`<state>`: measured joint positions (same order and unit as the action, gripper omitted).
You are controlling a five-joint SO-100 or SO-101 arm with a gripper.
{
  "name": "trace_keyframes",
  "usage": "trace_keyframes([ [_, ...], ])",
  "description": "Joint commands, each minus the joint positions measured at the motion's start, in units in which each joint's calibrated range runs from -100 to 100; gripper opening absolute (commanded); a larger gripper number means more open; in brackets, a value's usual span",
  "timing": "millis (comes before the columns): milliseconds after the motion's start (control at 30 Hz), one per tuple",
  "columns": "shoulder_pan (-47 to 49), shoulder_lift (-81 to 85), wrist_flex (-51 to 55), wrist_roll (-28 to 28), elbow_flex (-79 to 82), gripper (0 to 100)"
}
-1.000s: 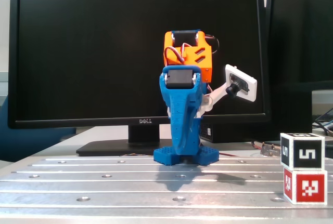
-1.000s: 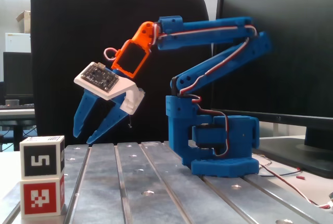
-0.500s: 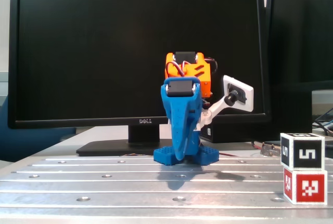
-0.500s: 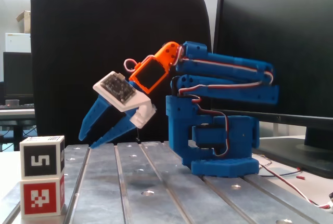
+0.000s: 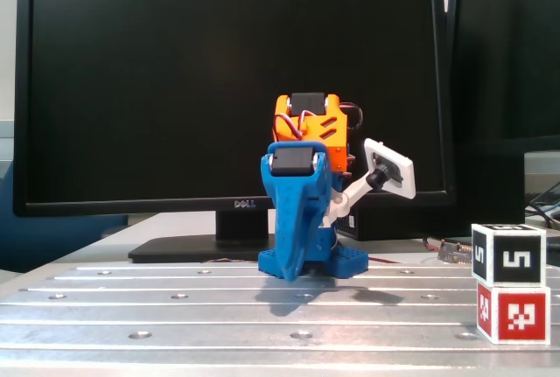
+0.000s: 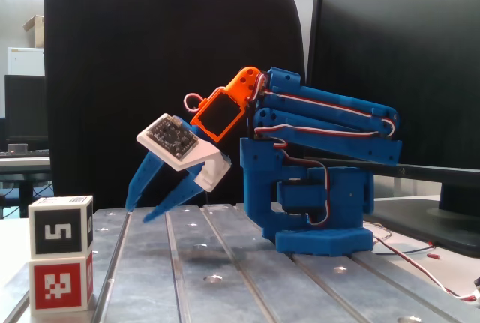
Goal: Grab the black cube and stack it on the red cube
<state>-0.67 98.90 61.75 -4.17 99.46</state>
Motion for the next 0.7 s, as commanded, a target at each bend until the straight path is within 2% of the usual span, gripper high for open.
trace_keyframes([
  [0, 0.3, -0.3, 1.8, 0.2, 0.0, 8],
  [667, -0.2, -0.2, 3.2, 0.1, 0.0, 8],
])
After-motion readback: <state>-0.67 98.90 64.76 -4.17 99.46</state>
